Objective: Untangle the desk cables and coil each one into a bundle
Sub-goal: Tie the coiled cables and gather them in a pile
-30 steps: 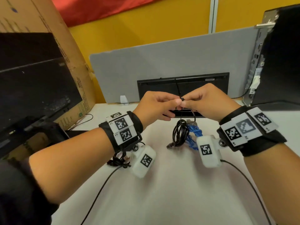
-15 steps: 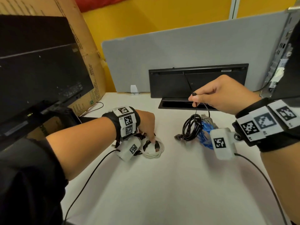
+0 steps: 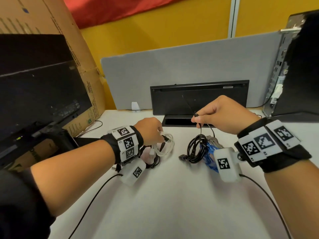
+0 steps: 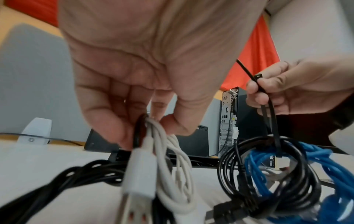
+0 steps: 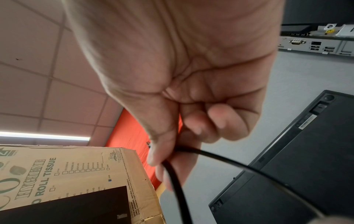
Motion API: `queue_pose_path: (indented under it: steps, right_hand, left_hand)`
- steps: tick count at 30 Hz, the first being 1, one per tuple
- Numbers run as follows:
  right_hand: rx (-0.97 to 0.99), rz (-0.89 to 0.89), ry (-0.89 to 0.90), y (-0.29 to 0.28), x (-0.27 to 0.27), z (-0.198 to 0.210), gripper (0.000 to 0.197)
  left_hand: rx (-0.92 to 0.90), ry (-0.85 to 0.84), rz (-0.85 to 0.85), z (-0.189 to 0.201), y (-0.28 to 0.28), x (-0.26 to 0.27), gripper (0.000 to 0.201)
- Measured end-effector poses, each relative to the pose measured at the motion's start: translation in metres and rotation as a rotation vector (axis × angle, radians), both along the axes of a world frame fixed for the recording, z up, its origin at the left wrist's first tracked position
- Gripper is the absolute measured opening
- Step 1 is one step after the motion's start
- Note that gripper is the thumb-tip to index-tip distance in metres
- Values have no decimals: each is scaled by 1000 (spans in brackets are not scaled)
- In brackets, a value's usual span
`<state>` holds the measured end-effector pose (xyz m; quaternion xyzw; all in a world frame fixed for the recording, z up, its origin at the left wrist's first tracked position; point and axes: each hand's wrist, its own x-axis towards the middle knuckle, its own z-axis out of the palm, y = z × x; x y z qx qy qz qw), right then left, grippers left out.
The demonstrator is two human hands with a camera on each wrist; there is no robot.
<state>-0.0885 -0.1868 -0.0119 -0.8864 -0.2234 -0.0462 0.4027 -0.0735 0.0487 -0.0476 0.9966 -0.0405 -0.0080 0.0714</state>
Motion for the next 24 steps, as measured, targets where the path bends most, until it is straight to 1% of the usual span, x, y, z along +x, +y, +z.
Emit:
queue_pose_path:
  steps: [4, 7, 9, 10, 11, 13, 16, 17, 18, 19, 21, 24]
  right_hand:
    - [-11, 10, -7, 0, -2, 1, 21]
    - [-14, 14, 1, 1, -3, 2, 22]
    - [-12, 17, 18, 1, -4, 3, 22]
    - [-15, 16, 28, 1, -5, 4, 23]
    - [-18, 13, 36, 1, -6, 4, 23]
    - [-28, 2, 46, 1, -7, 5, 23]
    - [-48, -7, 61, 2, -9, 6, 26]
    - [-63, -9, 62, 3, -9, 6, 28]
    - [-82, -13, 61, 4, -10, 6, 30]
    - [-101, -20, 58, 5, -11, 6, 31]
    - [-131, -33, 43, 7, -11, 6, 33]
    - [-175, -39, 13, 8, -12, 8, 33]
  left_hand:
    - [-3, -28, -46, -8, 0, -2, 17]
    - [-18, -44, -68, -7, 0, -2, 21]
    - [-36, -93, -87, -5, -1, -3, 23]
    - [-79, -135, -86, -3, -2, -3, 21]
    - [-165, -182, -73, 0, -4, -3, 18]
    - [-435, -275, -19, 7, -8, -2, 10]
    - [-848, -362, 41, 20, -17, -5, 12]
    - [-963, -374, 36, 25, -21, -9, 12]
    - [-1026, -395, 10, 28, -25, -13, 12]
    - [-1019, -427, -36, 31, -29, -16, 12]
    - [-918, -466, -168, 31, -37, -24, 9]
    - [-874, -414, -336, 25, -49, -36, 9]
